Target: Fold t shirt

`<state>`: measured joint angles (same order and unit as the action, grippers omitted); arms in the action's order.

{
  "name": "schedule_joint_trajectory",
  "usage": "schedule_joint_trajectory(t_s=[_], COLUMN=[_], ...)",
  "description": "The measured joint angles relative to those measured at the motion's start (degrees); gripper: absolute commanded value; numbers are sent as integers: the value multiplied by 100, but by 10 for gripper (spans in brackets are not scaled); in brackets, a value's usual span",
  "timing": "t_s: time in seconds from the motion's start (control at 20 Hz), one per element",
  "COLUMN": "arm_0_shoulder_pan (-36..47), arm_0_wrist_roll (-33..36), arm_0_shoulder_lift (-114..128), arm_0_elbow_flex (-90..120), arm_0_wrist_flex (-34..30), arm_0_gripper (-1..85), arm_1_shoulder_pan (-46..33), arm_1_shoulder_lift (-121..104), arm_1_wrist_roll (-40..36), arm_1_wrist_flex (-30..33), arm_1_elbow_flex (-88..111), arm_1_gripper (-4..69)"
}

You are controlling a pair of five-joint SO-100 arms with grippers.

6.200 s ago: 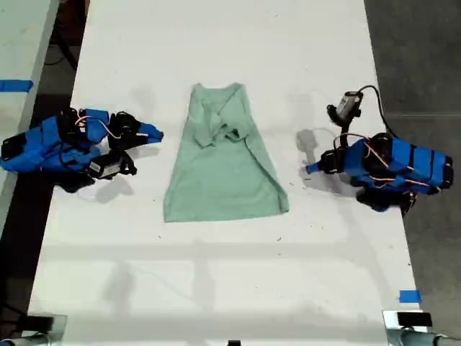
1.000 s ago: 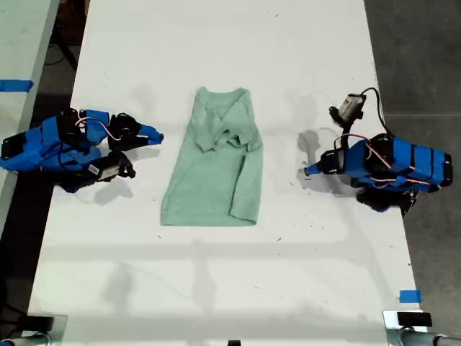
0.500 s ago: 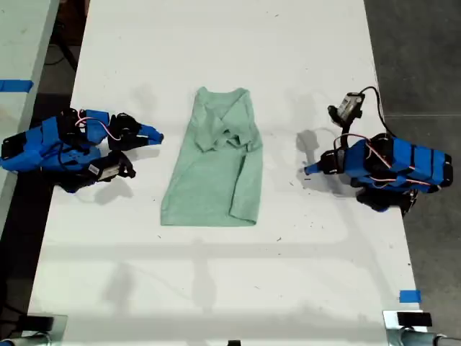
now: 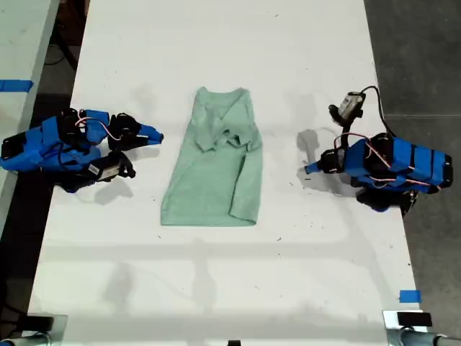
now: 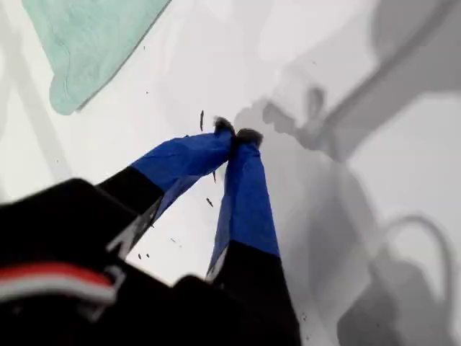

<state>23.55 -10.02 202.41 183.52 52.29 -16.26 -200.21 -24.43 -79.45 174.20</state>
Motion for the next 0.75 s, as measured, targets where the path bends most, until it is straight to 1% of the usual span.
schedule_joint_trajectory(t_s=[0.1, 0.25, 0.75], arm_0_shoulder_pan=[0, 0, 0], arm_0_wrist_roll=[0, 0, 0], arm_0_shoulder_lift=[0, 0, 0], arm_0_elbow_flex=[0, 0, 0], arm_0_wrist_flex=[0, 0, 0], arm_0_gripper=[-2, -2, -2], arm_1_shoulder_pan=[-255, -149, -149], arm_1_shoulder_lift=[0, 0, 0], arm_1_wrist_roll=[-9, -44, 9], arm_1_wrist_flex=[0, 0, 0], arm_1_elbow_flex=[0, 0, 0], arm_1_gripper=[17, 17, 17])
